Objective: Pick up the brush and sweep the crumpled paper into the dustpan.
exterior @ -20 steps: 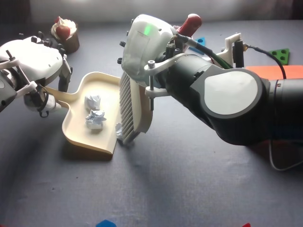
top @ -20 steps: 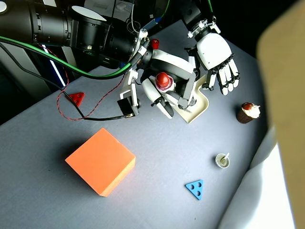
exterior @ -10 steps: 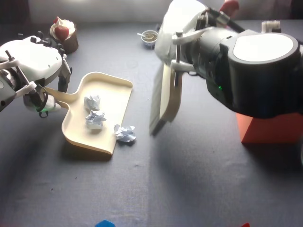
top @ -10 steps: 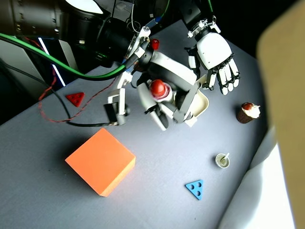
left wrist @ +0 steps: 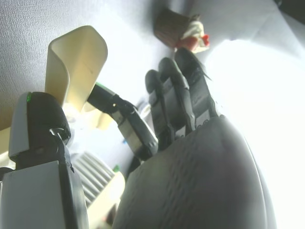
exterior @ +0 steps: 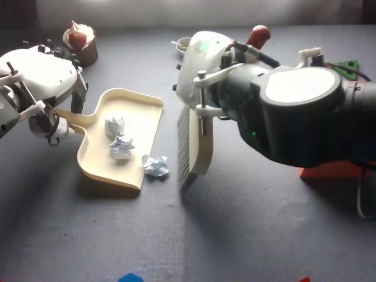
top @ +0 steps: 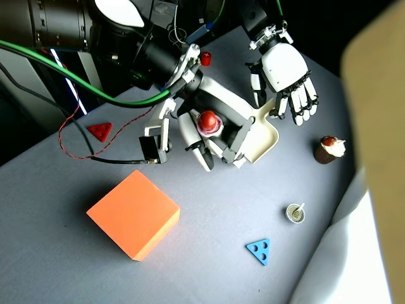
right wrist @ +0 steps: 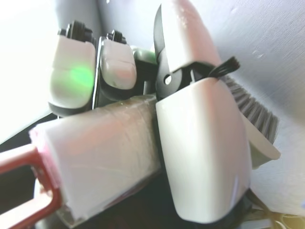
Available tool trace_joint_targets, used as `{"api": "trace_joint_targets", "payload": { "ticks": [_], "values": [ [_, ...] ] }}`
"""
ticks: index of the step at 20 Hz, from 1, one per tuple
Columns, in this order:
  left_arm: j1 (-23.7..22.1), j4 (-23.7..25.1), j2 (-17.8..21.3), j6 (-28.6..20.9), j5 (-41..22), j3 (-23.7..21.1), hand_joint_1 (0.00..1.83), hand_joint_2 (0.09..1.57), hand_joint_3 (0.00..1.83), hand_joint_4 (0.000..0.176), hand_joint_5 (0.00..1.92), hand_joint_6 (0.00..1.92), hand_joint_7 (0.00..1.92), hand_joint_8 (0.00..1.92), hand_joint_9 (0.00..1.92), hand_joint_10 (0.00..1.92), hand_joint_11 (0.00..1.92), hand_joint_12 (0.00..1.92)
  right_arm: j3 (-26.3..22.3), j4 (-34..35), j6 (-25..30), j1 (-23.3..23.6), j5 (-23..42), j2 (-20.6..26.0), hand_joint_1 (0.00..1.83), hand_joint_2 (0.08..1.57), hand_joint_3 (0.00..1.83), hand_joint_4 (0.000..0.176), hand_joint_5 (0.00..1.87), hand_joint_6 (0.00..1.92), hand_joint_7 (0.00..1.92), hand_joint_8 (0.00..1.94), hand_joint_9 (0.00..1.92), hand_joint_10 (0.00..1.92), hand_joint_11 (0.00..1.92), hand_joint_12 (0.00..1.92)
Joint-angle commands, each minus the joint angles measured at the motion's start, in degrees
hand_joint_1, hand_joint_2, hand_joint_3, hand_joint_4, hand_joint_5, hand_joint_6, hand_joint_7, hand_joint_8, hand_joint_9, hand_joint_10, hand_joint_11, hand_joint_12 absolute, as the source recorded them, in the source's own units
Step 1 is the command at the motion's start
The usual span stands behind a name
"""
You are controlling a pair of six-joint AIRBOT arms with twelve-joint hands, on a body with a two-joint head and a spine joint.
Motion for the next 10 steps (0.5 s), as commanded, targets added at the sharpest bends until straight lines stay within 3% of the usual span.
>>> {"api": "trace_joint_targets", "payload": {
  "ticks": [1,2,3,5,6,7,8,10],
  "values": [
    [-0.5,1.9,0.1,0.4,-5.1,0.1,1.06,1.09,0.0,0.097,1.03,0.89,0.4,0.0,0.34,0.0,0.12,0.53,0.3,-4.5,-0.3,0.3,-0.1,0.1,1.44,1.15,0.0,0.0,0.96,1.92,0.96,1.94,1.39,1.92,1.59,1.92],
    [-0.5,1.9,0.1,0.4,-5.1,0.0,1.06,1.09,0.0,0.096,1.03,0.89,0.39,0.0,0.32,0.0,0.09,0.52,0.9,-6.0,0.9,0.0,0.0,-0.5,1.44,1.15,0.0,0.0,0.96,1.92,0.97,1.94,1.38,1.92,1.59,1.92],
    [-0.4,1.9,0.0,0.4,-5.1,0.0,1.05,1.09,0.0,0.118,1.03,0.9,0.39,0.0,0.32,0.0,0.08,0.52,1.6,-9.0,3.5,-0.5,0.3,-1.2,1.45,1.16,0.0,0.0,0.96,1.92,0.99,1.94,1.39,1.92,1.6,1.92],
    [-0.3,1.8,0.0,0.4,-5.1,0.0,1.08,1.08,0.0,0.065,1.06,0.85,0.41,0.0,0.33,0.0,0.07,0.52,2.7,-11.7,5.6,-1.0,0.5,-2.3,1.46,1.15,0.0,0.0,0.98,1.92,0.96,1.94,1.4,1.92,1.6,1.92],
    [-0.3,1.8,0.0,0.4,-5.1,0.0,1.07,1.09,0.0,0.071,1.04,0.88,0.39,0.0,0.31,0.0,0.07,0.52,3.4,-13.7,7.8,-1.1,0.5,-3.0,1.45,1.15,0.0,0.0,0.99,1.92,0.97,1.94,1.4,1.92,1.6,1.92],
    [-0.3,1.8,-0.1,0.4,-5.1,0.0,1.08,1.09,0.0,0.068,1.04,0.87,0.39,0.0,0.32,0.0,0.09,0.52,4.0,-15.1,9.4,-1.2,0.5,-3.5,1.46,1.15,0.0,0.0,0.98,1.92,0.93,1.82,1.4,1.92,1.6,1.92],
    [-0.3,1.8,-0.1,0.4,-5.1,0.0,1.07,1.09,0.0,0.083,1.05,0.87,0.39,0.0,0.32,0.0,0.1,0.52,4.5,-16.2,10.7,-1.2,0.4,-4.0,1.45,1.16,0.0,0.0,0.98,1.92,0.93,1.88,1.4,1.92,1.59,1.92],
    [-0.3,1.8,-0.1,0.4,-5.1,0.1,1.07,1.09,0.0,0.083,1.05,0.87,0.39,0.0,0.31,0.0,0.07,0.51,5.7,-20.1,14.4,-1.3,0.4,-4.9,1.48,1.14,0.0,0.0,0.99,1.92,0.97,1.94,1.4,1.92,1.59,1.92]
  ]
}}
